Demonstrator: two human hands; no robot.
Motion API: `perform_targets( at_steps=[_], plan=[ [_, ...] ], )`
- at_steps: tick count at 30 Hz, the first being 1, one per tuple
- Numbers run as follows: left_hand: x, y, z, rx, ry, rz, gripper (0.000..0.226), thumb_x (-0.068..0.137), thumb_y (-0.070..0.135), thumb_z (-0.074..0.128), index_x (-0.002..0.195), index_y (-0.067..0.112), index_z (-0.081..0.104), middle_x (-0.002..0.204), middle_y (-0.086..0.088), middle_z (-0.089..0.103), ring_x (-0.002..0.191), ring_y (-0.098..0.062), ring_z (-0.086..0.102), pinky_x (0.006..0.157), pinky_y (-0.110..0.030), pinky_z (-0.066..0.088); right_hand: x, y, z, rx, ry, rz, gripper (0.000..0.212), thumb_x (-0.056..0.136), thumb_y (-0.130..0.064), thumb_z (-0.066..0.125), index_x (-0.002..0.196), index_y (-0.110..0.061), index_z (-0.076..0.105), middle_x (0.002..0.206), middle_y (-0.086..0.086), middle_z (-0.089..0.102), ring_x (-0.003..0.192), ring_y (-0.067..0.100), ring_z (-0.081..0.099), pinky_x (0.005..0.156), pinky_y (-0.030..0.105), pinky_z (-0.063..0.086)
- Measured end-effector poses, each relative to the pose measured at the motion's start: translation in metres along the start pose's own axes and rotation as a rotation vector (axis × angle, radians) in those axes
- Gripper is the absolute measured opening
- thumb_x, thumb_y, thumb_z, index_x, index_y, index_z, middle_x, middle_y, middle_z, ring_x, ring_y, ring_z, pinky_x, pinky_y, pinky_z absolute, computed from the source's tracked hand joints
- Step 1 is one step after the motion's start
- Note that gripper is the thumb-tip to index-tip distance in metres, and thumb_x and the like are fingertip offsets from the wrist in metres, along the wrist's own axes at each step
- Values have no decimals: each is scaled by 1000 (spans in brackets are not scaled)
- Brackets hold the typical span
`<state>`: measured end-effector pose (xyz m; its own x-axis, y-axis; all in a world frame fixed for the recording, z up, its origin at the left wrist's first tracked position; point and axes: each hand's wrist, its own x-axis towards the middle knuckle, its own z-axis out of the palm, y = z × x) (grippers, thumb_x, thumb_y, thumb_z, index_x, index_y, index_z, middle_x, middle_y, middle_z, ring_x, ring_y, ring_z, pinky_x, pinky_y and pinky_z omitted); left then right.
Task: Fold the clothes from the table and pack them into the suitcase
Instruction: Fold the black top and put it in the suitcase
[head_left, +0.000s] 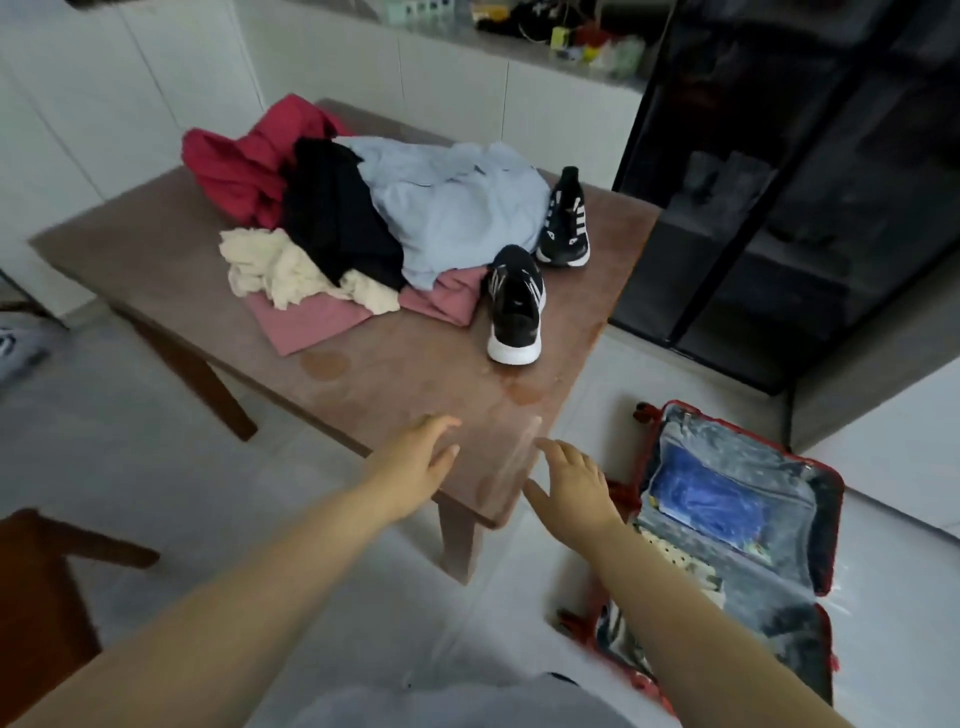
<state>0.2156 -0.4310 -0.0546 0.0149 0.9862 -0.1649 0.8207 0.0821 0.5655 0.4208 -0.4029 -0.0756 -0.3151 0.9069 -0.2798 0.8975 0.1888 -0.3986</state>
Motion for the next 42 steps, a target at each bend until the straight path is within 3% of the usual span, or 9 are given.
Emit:
perform_targets(
  at_steps=[7, 16, 24, 31, 36, 39, 40, 42],
  plan=[
    [47, -61, -45, 89, -32, -52, 39, 98, 30, 43, 135, 19, 43, 135, 1, 52, 118, -23, 53, 97, -36, 43, 54, -51, -9, 56, -16, 8, 56, 94, -36, 52, 143, -20, 32, 146, 7, 34, 133, 29, 31, 111, 38, 24],
    [130, -118, -123, 96, 57, -130, 41, 98, 29, 43, 138, 17, 40, 130, -3, 54, 115, -21, 53, 95, -34, 43, 181, -127, -36, 110, 23, -191, 59, 92, -27, 56, 143, -11, 32, 140, 14, 39, 126, 33, 35, 104, 36, 28],
    [192, -177, -168, 102, 127, -78, 53, 94, 24, 51, 142, 13, 33, 127, -13, 56, 118, -30, 51, 97, -42, 41, 257, -193, -30, 163, 37, -304, 57, 94, -29, 54, 145, -16, 32, 147, 6, 35, 135, 25, 29, 108, 30, 21],
    [279, -221, -239, 170, 217, 145, 72, 89, 27, 61, 148, 20, 21, 140, -17, 40, 126, -33, 38, 107, -39, 28, 330, -251, -18, 137, 174, -206, 78, 90, -43, 57, 151, -27, 12, 158, 6, 15, 144, 24, 17, 116, 39, 17],
    [325, -261, -285, 196, 192, 272, 76, 87, 27, 65, 148, 17, 21, 142, -14, 37, 129, -31, 35, 109, -37, 24, 382, -296, -6, 131, 252, 49, 102, 83, -52, 62, 151, -12, -3, 158, 14, 10, 145, 25, 14, 117, 39, 18],
    [346, -284, -301, 227, 167, 292, 80, 85, 29, 67, 149, 17, 20, 144, -16, 35, 130, -33, 34, 109, -40, 25, 399, -309, -6, 67, 290, 173, 94, 87, -38, 63, 151, -12, -1, 149, 12, 34, 132, 28, 39, 105, 35, 36],
    [352, -289, -305, 236, 163, 313, 82, 84, 29, 68, 149, 15, 20, 144, -17, 34, 131, -33, 34, 109, -41, 25, 401, -310, -8, 49, 331, 197, 85, 89, -31, 60, 151, -15, 4, 137, 11, 48, 120, 28, 51, 91, 35, 43],
    [362, -293, -308, 270, 158, 373, 85, 83, 32, 69, 149, 15, 19, 145, -18, 32, 132, -34, 32, 111, -43, 23, 401, -311, -16, -9, 390, 238, 65, 94, -21, 49, 150, -20, 16, 110, 11, 64, 94, 28, 62, 68, 33, 44]
  ],
)
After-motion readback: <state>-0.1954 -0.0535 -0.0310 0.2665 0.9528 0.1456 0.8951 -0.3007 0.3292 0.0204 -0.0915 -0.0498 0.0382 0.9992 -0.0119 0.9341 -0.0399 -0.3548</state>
